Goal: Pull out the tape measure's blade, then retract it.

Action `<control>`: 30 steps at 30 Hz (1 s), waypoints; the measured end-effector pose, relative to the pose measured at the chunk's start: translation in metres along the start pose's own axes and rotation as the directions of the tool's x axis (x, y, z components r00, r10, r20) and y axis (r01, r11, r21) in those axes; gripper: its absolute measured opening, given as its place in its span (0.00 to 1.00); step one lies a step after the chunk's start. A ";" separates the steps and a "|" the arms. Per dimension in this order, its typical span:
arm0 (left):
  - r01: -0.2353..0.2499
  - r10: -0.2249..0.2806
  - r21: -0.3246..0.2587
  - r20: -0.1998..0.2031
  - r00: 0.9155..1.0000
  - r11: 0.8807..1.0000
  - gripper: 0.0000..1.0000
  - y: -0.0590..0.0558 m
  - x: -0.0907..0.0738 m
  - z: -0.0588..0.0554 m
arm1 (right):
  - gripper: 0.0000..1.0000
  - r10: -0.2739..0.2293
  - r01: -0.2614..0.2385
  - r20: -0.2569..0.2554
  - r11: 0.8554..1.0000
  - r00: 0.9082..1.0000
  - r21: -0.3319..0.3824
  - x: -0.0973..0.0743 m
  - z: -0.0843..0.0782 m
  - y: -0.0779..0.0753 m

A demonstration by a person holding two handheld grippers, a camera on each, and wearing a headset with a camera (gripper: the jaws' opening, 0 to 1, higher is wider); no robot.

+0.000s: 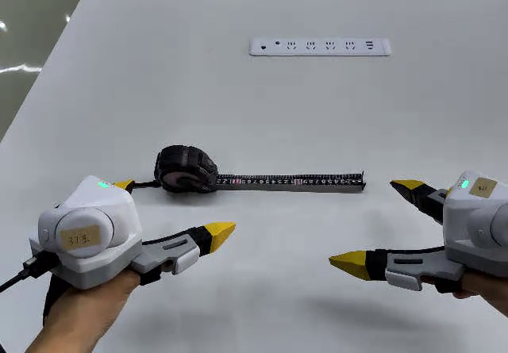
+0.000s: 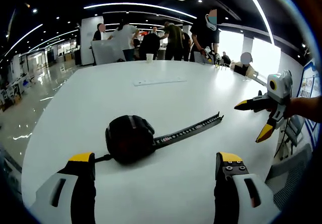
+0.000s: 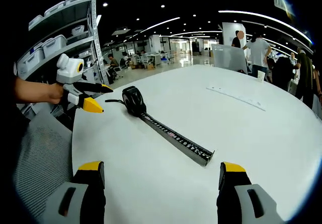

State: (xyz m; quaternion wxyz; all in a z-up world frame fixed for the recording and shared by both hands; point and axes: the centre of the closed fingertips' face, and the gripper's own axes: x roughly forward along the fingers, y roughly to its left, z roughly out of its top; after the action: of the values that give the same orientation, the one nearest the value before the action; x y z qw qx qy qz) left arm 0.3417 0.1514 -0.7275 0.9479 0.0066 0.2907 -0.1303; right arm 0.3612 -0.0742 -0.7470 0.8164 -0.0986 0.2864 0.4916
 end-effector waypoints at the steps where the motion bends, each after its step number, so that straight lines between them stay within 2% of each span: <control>1: -0.003 0.003 -0.002 0.001 1.000 1.000 0.97 0.000 0.001 0.000 | 0.93 0.003 -0.003 -0.003 1.000 1.000 -0.003 0.001 0.000 -0.001; 14: -0.032 0.032 -0.041 0.003 0.999 0.999 0.95 0.009 0.014 0.008 | 0.83 0.062 -0.064 -0.032 0.995 0.998 -0.070 0.006 -0.001 -0.007; 30: -0.074 0.074 -0.058 -0.006 0.997 0.996 0.92 0.018 0.029 0.017 | 0.68 0.116 -0.128 -0.078 0.977 0.990 -0.171 0.016 -0.001 -0.034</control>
State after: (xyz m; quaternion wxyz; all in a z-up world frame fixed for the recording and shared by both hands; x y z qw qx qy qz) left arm 0.3785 0.1601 -0.7299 0.9513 -0.0100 0.2959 -0.0864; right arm 0.3958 -0.0798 -0.7603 0.7627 -0.1690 0.2752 0.5604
